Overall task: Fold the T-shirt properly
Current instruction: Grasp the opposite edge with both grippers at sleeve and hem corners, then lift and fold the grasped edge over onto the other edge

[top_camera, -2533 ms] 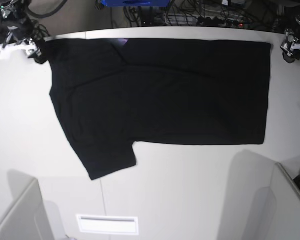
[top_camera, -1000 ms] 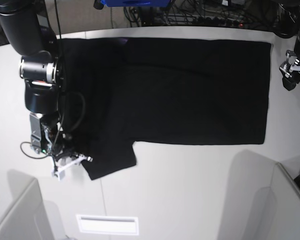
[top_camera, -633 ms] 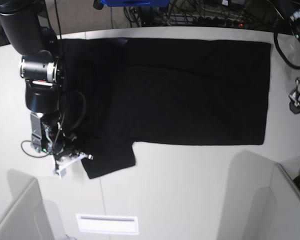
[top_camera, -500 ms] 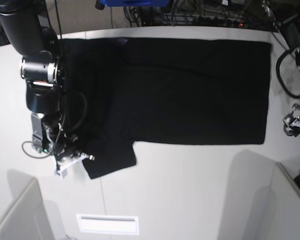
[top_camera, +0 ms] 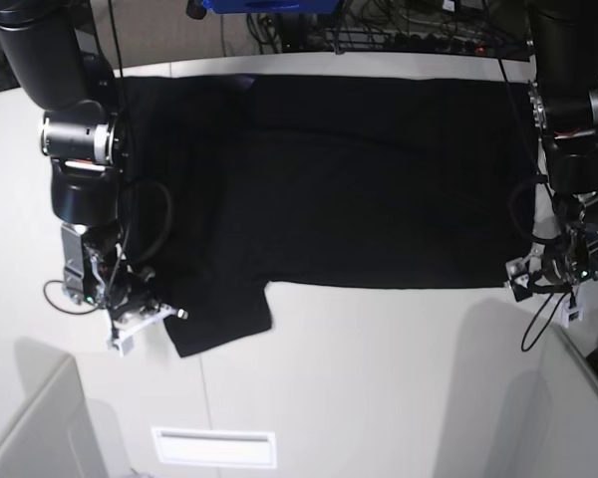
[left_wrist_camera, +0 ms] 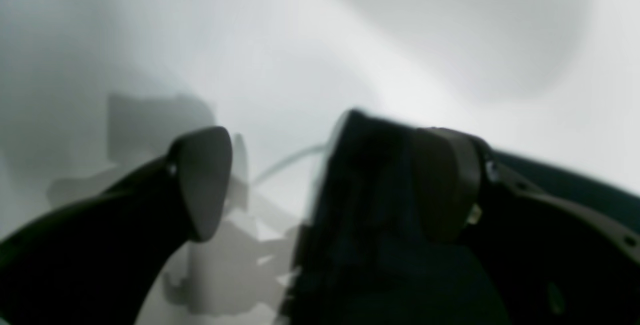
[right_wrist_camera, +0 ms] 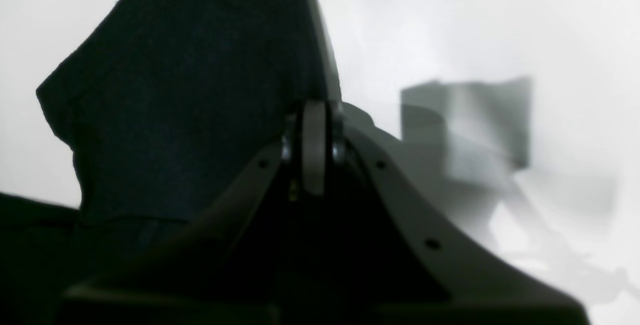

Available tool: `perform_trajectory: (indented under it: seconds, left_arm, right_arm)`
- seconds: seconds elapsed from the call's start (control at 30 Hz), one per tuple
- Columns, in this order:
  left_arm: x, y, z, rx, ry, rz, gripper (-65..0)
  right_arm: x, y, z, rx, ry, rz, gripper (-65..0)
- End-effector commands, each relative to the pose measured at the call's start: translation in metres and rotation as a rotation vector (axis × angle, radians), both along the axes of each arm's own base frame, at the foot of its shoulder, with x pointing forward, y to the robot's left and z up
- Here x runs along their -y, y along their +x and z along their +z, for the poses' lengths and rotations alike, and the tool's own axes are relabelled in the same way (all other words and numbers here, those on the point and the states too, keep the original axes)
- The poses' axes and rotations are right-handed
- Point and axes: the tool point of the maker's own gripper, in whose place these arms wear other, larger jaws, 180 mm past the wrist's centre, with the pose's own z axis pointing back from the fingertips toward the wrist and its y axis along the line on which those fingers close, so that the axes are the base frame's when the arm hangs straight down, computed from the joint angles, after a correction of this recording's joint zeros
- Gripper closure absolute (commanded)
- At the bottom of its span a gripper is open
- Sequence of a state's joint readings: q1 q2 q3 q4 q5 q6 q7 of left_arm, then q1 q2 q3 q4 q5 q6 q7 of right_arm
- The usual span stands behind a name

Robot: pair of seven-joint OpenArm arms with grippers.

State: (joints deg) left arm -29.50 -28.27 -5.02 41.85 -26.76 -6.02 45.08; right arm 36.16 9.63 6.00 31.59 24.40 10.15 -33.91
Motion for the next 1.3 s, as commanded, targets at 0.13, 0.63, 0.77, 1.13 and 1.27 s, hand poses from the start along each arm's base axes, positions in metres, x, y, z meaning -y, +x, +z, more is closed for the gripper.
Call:
perform_trajectory:
  seconds: [0.13,0.63,0.77,1.13,1.27]
  left_arm:
    - [-0.004,0.021,0.022,0.074,0.030,-0.008,-53.8]
    - [0.015,0.024,0.012,0.068,-0.002,-0.025,-41.8]
    - [0.019,0.021,0.007,0.058,-0.009,-0.025,-25.0]
    - [0.016,0.021,0.008,0.059,-0.025,-0.009,0.0]
    - [0.025,0.030,0.031,0.117,0.004,-0.064,0.0]
  right_arm:
    - [0.005,0.012,0.014,0.030,-0.011,0.003,0.0]
    - [0.003,0.011,0.013,0.029,-0.010,0.005,0.0]
    - [0.003,0.011,0.013,0.029,-0.010,0.005,0.0]
    - [0.006,0.011,0.031,0.130,-0.047,0.023,0.0]
    - [0.005,0.011,0.051,0.212,-0.075,0.040,0.0]
